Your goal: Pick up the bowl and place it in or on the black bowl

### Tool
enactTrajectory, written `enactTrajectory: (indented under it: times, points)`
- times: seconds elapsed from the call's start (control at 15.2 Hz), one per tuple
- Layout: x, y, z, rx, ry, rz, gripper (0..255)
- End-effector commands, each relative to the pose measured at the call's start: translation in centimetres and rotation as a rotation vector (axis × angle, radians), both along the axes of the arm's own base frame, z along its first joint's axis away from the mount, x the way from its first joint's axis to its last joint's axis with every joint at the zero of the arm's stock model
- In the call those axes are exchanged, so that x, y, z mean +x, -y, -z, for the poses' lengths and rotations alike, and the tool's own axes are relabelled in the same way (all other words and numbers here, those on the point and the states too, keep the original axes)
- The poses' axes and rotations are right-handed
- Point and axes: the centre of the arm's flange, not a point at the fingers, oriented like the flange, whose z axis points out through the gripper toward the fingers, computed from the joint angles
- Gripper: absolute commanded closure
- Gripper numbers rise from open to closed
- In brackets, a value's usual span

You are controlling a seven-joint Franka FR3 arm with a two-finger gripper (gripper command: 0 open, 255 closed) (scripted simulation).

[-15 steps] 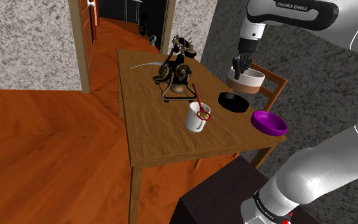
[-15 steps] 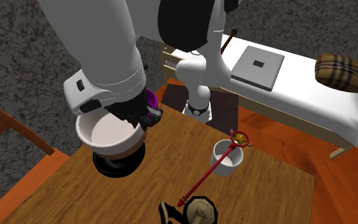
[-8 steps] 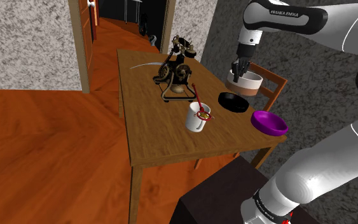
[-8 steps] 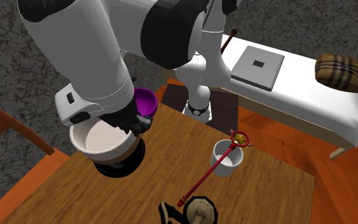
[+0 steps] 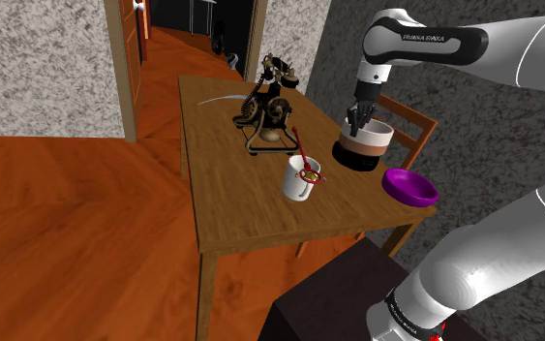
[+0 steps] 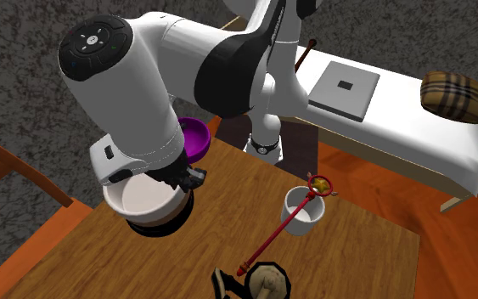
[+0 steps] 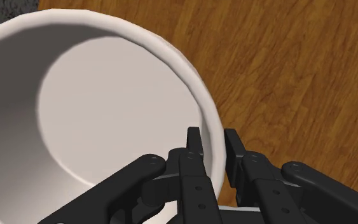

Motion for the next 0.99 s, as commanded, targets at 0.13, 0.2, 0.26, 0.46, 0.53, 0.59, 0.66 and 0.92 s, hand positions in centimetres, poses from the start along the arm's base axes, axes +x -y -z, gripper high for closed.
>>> enactTrajectory:
  times: [0.13,0.2,0.26,0.46,0.53,0.59,0.66,0.92]
  points:
    - [-0.1,0.0,2.1,0.0,0.001,0.0,255]
    - [-0.1,0.0,2.6,0.0,0.001,0.0,255]
    - [-0.1,0.0,2.8,0.0,0.001,0.0,255]
    - [-0.1,0.0,2.8,0.0,0.001,0.0,255]
    - [-0.1,0.0,2.8,0.0,0.001,0.0,255]
    - [-0.1,0.0,2.8,0.0,0.001,0.0,255]
    - [-0.1,0.0,2.8,0.0,0.001,0.0,255]
    - [0.0,0.0,2.9,0.0,0.001,0.0,0]
